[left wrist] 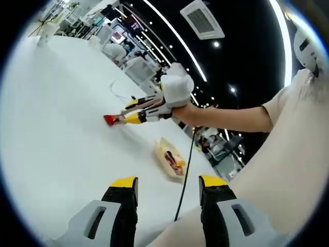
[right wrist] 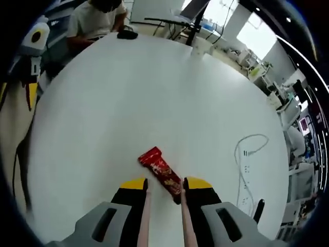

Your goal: Place the target food into the container with the food tongs after gripping and lifting it, then release it inside without dropping or visibly crushing the food.

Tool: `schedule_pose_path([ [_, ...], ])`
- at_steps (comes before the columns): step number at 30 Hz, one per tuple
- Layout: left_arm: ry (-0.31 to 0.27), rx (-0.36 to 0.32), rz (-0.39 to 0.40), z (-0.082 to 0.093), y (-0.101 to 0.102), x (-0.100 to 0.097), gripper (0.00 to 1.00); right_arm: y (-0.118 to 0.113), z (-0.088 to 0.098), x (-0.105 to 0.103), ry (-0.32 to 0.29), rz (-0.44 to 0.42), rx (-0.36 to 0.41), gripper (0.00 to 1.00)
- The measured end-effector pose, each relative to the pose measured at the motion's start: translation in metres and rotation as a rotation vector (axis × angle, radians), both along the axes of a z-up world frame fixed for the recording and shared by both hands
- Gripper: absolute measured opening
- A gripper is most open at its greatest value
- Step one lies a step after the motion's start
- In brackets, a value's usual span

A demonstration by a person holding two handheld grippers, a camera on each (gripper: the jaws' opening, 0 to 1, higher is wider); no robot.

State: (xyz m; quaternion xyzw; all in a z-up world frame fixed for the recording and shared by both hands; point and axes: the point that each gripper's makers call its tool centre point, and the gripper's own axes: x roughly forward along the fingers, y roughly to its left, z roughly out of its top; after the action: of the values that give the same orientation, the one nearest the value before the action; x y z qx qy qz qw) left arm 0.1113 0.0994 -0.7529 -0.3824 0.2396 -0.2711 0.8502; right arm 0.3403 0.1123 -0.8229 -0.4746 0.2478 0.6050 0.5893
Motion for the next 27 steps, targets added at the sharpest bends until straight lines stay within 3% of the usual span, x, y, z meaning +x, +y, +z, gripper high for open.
schedule_pose_path([
  [4, -0.002, -0.005, 0.001, 0.000, 0.000, 0.002, 0.46, 0.007, -0.005, 0.002, -0.016, 0.048, -0.025, 0.27],
  [7, 0.000, -0.001, 0.000, 0.001, 0.001, 0.002, 0.46, 0.011, -0.014, -0.003, 0.018, 0.069, -0.059, 0.27],
  [12, 0.005, 0.004, 0.008, -0.002, 0.003, 0.001, 0.45, 0.016, -0.021, -0.003, 0.021, 0.094, -0.084, 0.28],
  [18, -0.005, -0.001, -0.007, 0.003, 0.003, 0.008, 0.46, 0.015, -0.022, 0.000, 0.067, 0.090, -0.096, 0.28],
  [27, -0.010, 0.003, -0.007, 0.002, 0.005, 0.008, 0.46, 0.012, -0.023, 0.003, 0.145, 0.004, -0.071, 0.28],
])
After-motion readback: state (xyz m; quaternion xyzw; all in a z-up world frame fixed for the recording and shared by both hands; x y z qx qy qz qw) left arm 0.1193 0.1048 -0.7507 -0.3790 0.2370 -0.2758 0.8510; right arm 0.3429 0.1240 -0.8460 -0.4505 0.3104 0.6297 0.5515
